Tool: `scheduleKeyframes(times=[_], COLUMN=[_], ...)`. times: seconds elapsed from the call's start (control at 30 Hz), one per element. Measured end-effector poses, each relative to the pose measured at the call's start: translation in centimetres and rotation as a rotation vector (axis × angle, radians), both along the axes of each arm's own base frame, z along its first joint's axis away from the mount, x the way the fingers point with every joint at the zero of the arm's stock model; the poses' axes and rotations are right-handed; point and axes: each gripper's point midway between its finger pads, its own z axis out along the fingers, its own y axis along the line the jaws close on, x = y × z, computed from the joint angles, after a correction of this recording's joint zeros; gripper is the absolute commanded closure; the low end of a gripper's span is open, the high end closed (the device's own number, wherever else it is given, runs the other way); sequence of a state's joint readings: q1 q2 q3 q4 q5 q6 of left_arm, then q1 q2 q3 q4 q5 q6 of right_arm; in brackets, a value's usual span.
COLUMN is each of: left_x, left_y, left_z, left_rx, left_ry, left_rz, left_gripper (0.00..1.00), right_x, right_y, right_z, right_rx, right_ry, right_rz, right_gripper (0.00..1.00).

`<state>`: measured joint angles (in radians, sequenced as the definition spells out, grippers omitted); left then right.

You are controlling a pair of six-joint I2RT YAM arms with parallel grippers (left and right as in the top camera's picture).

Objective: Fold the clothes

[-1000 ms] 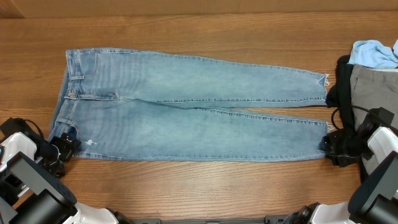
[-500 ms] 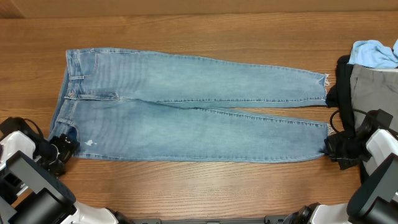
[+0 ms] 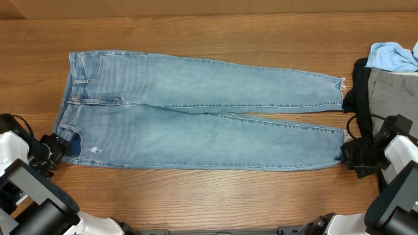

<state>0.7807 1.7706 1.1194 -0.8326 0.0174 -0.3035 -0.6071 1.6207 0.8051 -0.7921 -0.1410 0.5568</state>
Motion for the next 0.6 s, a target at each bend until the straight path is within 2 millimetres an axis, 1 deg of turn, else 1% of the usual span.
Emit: scheduleKeyframes(times=[0.07, 0.17, 0.37, 0.6], left_x=[0.3, 0.6, 1.5, 1.1], left_y=[0.4, 0.7, 1.6, 1.1], left_z=[0.0, 0.1, 0.1, -1.8], left_rx=[0.015, 0.031, 0.072, 0.078], left_ry=[-0.01, -0.022, -0.063, -0.077], left_rz=[0.0, 0.0, 0.003, 0.006], left_gripper=[0.3, 0.35, 0.35, 0.36], right_x=[0.0, 0.0, 0.1, 0.1], right_y=[0.0, 0.0, 0.0, 0.0], right_z=[0.0, 0.0, 0.0, 0.0], right_rx=[0.0, 0.0, -0.002, -0.002], right_ry=[0.0, -0.001, -0.003, -0.002], right_rz=[0.001, 0.001, 0.001, 0.001], right_gripper=[0.96, 0.96, 0.96, 0.96])
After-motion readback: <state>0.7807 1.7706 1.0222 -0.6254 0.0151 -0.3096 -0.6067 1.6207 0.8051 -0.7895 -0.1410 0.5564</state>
